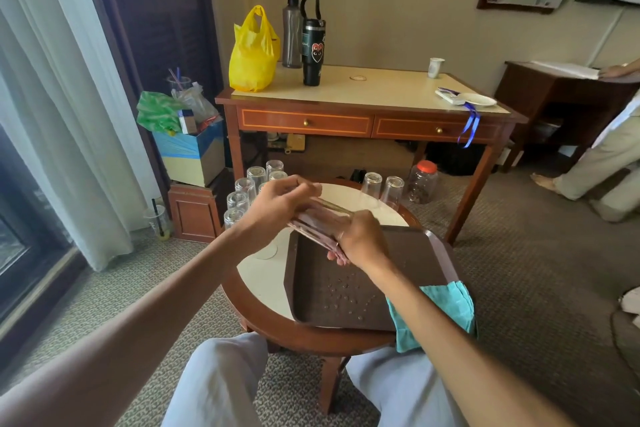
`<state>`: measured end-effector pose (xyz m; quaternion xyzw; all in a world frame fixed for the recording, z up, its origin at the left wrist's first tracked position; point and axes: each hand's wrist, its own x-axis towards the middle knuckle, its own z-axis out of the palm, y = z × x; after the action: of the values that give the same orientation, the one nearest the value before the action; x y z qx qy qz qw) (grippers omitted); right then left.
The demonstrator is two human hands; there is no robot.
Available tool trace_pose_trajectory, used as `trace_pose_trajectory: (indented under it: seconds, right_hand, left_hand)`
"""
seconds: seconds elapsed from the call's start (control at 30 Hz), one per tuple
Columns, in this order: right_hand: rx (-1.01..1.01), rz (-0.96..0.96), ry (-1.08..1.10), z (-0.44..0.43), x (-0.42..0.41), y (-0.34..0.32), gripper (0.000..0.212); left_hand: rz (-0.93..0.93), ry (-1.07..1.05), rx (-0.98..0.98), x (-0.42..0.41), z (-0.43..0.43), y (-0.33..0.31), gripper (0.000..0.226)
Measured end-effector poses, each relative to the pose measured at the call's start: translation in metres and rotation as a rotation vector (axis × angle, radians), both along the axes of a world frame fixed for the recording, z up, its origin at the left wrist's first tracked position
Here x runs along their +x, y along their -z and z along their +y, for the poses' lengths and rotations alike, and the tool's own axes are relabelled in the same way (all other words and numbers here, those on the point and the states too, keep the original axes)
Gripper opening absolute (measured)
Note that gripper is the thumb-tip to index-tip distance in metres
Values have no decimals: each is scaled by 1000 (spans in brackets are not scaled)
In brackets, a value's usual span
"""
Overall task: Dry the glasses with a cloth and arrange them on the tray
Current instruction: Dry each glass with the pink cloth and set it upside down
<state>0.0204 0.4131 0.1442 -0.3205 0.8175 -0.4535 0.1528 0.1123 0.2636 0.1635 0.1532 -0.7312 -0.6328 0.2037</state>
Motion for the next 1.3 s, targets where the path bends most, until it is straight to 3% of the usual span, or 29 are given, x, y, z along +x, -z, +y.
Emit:
trace_pose_trajectory:
  seconds: [0.07, 0.13, 0.23, 0.3, 0.37, 0.43, 0.5, 0.57, 0.7, 0.83, 1.0, 1.13, 1.3]
  right_hand:
    - [-77, 555, 68, -1, -5, -2, 28]
    - [-102, 988, 82, -3, -10, -4, 36]
    - [-123, 1145, 31, -8, -15, -4, 39]
    - [-110, 1024, 16, -10, -16, 3, 35]
    - [-71, 783, 20, -14, -13, 10, 24]
    - [-13, 350, -24, -21, -7, 12, 25]
    - [31, -117, -69, -29, 0, 10, 44]
    - [106, -306, -114, -30, 5, 7, 47]
    - [5, -419, -232, -17, 8, 3, 44]
    - [9, -226, -259, -17, 13, 10, 34]
    - [-63, -277, -241, -25, 14, 11, 25]
    - [-96, -367, -188, -34, 8, 19, 21]
    - [-184, -498, 17, -48, -3, 36, 6]
  left_hand:
    - [-105, 67, 243, 3, -4, -2, 33]
    - [-220, 126, 381, 8, -7, -2, 41]
    - [-352, 106, 452, 14, -4, -4, 44]
    - [-344, 36, 384, 15, -1, -5, 34]
    - [-276, -1, 260, 16, -2, -4, 23]
    - [-202, -8, 154, 16, -4, -2, 17]
    - [-153, -47, 108, 18, -7, 1, 18]
    - [-124, -102, 81, 20, -10, 4, 27]
    - [-68, -186, 119, 27, -20, 11, 43]
    - [-77, -222, 250, 37, -39, 16, 54]
    - [-96, -346, 534, 49, -58, 22, 52]
    - [-8, -281, 789, 68, -80, 31, 42]
    - [6, -283, 862, 83, -94, 42, 35]
